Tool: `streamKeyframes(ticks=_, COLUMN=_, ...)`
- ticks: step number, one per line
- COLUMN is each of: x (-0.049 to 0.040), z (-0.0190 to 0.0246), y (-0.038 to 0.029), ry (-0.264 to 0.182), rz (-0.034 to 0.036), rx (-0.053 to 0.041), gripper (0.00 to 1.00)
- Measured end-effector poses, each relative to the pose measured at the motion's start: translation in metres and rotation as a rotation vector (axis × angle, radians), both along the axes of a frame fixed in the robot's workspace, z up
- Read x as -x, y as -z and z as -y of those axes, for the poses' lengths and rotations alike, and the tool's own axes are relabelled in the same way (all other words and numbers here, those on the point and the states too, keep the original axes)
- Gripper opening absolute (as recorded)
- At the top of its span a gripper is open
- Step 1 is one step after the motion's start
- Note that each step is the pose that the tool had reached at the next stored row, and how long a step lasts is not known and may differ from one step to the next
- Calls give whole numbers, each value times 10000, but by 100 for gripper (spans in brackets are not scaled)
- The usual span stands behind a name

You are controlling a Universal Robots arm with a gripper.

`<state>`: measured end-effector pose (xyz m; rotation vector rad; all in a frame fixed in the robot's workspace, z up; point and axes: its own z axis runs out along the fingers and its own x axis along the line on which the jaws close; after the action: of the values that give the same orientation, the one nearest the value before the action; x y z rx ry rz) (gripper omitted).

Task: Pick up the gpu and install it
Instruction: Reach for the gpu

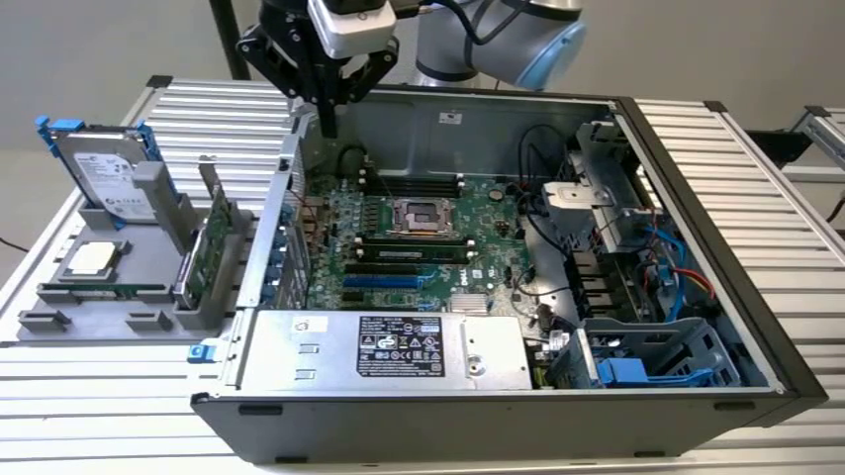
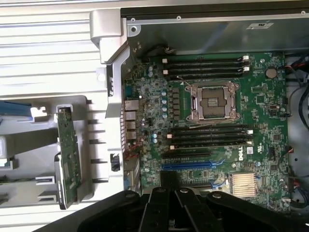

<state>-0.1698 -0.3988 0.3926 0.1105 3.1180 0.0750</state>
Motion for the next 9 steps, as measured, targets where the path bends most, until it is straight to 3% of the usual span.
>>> streamKeyframes(ticks=9, x=103, z=0, y=0, ry=-1, rz=0, rx=0, gripper=0)
